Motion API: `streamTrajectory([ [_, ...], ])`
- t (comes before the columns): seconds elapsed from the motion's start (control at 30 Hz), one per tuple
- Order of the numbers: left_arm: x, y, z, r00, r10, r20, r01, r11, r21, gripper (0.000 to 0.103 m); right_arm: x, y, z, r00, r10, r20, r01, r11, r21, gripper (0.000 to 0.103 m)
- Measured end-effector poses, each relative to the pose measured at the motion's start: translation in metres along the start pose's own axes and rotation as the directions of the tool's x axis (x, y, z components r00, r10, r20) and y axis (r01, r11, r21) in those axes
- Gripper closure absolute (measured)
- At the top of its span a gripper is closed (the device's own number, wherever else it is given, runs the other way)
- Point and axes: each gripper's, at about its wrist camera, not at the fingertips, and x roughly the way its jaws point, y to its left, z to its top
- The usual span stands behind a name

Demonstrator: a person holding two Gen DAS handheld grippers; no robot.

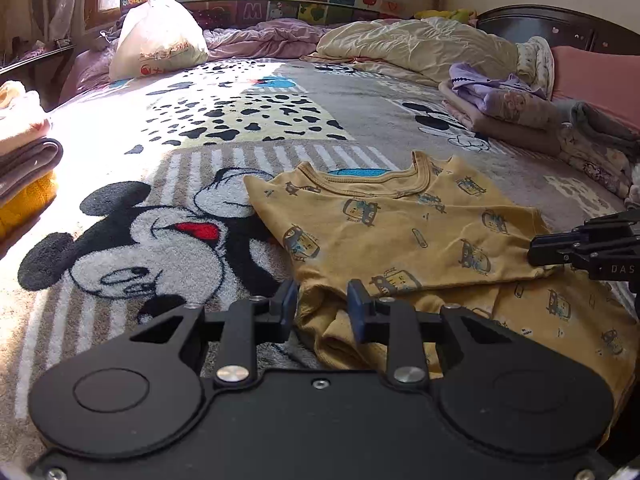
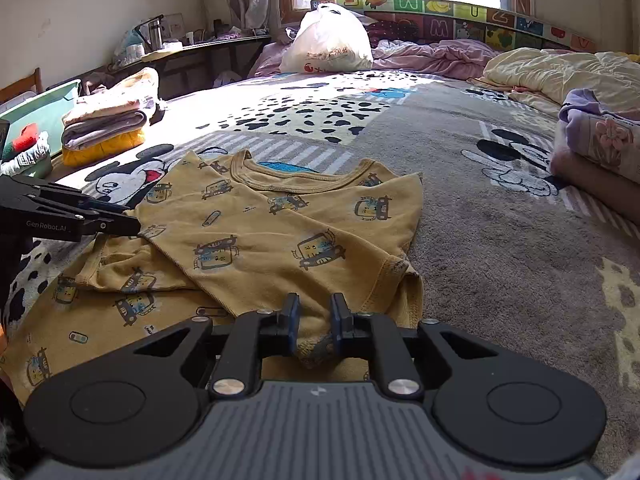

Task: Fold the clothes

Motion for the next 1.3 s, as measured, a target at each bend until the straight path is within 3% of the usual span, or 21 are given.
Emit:
streamTrajectory([
  [0.17,-0.032,-0.019,-0.009,0.999,0.018,0.041,-0.018,1.0,0.018,0.076,-0.029,-0.012,-0.001,0.999,0.008,0.053,-0.011,0.999,0.052,0.082],
  [0.33,-0.072,-0.056,-0.028,0.996,0.052,0.076,-0.064,0.985,0.157,0.071,-0.066,-0.023,-0.002,0.994,0.014,0.113,-0.023,0.997,0.072,0.08],
  [0.4,-0.087,-0.069,-0.042,0.995,0.069,0.076,-0.084,0.972,0.218,0.056,-0.088,-0.018,0.0,0.991,0.026,0.128,-0.027,1.0,0.0,0.075],
  [0.5,-0.106,-0.084,-0.063,0.993,0.096,0.072,-0.113,0.945,0.307,0.055,-0.118,-0.004,-0.006,0.993,0.026,0.119,-0.005,0.986,-0.169,0.061],
  [0.6,-0.118,-0.096,-0.082,0.992,0.106,0.062,-0.122,0.909,0.398,0.055,-0.139,0.012,-0.023,0.998,0.019,0.068,0.007,0.935,-0.355,0.061],
  [0.77,-0.122,-0.117,-0.11,0.992,0.122,0.032,-0.118,0.808,0.577,0.054,-0.15,0.034,-0.062,0.999,-0.014,-0.03,-0.007,0.788,-0.616,0.06],
  [0.9,-0.117,-0.13,-0.132,0.987,0.161,0.032,-0.134,0.682,0.719,0.054,-0.146,0.055,-0.095,0.996,-0.045,-0.081,-0.036,0.62,-0.784,0.06],
  [0.97,-0.115,-0.134,-0.142,0.982,0.183,0.042,-0.147,0.615,0.775,0.054,-0.138,0.062,-0.104,0.994,-0.068,-0.088,-0.034,0.566,-0.824,0.06],
  [1.03,-0.112,-0.134,-0.148,0.979,0.198,0.059,-0.164,0.571,0.805,0.055,-0.128,0.068,-0.115,0.991,-0.099,-0.089,-0.026,0.51,-0.86,0.06],
  [1.17,-0.106,-0.134,-0.157,0.971,0.221,0.097,-0.198,0.496,0.846,0.056,-0.123,0.066,-0.115,0.991,-0.107,-0.084,-0.019,0.508,-0.861,0.061],
  [1.3,-0.1,-0.133,-0.165,0.961,0.24,0.138,-0.23,0.417,0.879,0.072,-0.124,0.062,-0.114,0.992,-0.095,-0.086,-0.026,0.507,-0.861,0.061],
])
